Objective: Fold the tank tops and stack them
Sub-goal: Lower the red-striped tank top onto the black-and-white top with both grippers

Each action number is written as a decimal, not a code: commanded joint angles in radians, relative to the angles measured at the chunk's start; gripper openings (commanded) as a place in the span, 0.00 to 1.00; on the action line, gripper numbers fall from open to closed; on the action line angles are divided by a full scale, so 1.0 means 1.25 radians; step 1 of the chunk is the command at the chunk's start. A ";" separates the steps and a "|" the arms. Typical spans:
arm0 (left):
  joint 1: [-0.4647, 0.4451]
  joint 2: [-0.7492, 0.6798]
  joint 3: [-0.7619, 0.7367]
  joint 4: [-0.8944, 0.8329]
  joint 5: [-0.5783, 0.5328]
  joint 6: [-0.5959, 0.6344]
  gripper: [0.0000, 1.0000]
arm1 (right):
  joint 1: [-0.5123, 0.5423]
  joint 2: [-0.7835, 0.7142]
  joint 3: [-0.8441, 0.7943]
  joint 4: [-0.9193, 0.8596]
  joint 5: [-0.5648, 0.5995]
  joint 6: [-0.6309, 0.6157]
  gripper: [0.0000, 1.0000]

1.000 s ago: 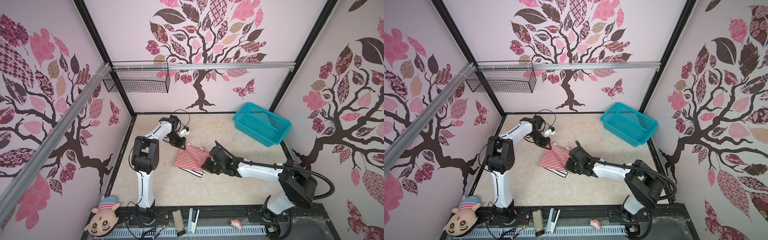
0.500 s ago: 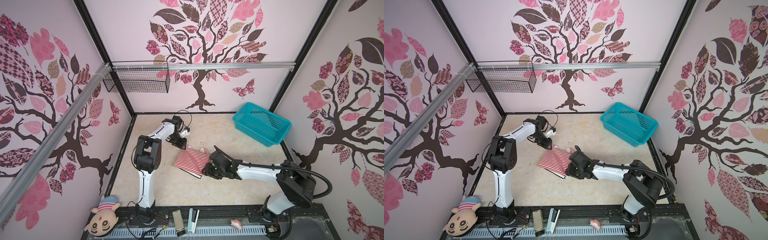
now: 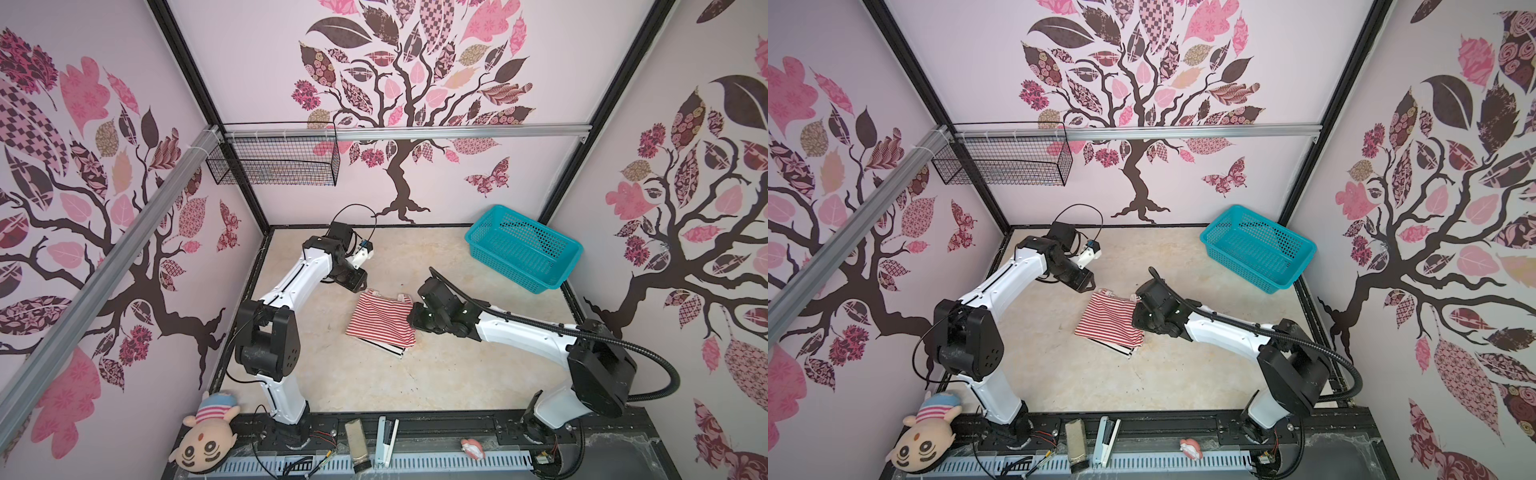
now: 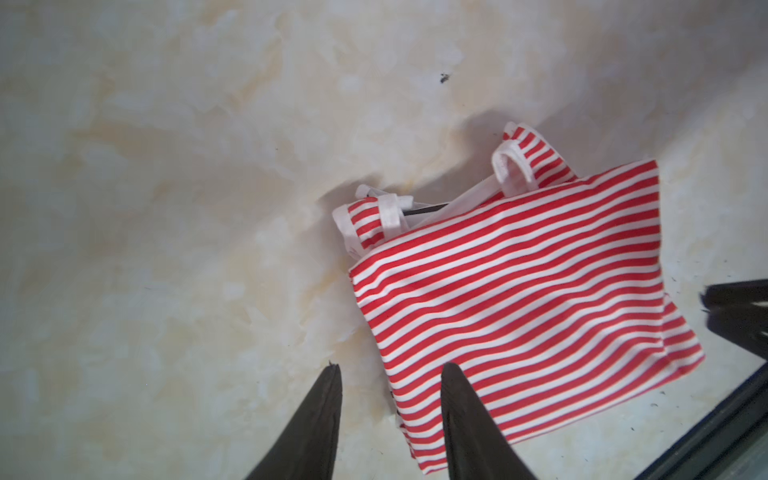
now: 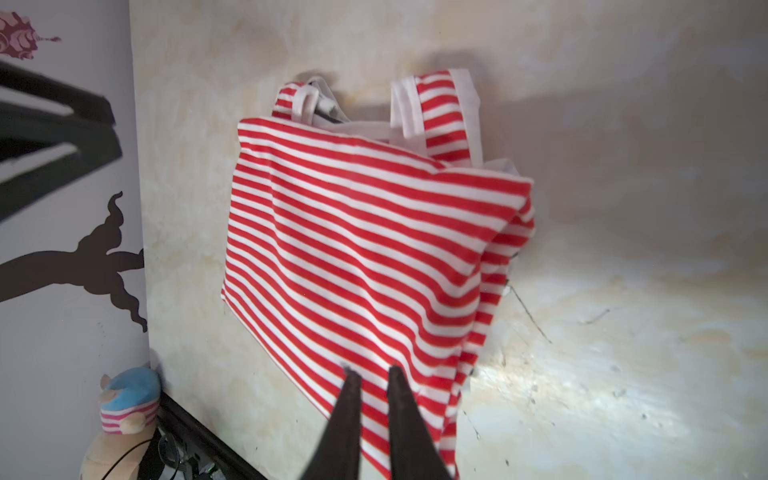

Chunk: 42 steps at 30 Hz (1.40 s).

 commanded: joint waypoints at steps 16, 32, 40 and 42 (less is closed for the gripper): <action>-0.039 0.022 -0.271 0.024 0.049 0.063 0.17 | -0.072 0.143 -0.042 0.060 -0.053 -0.004 0.00; -0.039 0.010 -0.223 -0.005 0.049 0.045 0.27 | 0.067 -0.017 -0.018 0.049 -0.057 0.005 0.09; -0.036 0.071 -0.116 0.006 0.023 0.013 0.34 | 0.087 -0.005 -0.130 0.133 -0.076 0.049 0.09; -0.035 0.086 -0.101 0.009 0.022 0.006 0.34 | 0.087 -0.003 -0.155 0.140 -0.072 0.054 0.09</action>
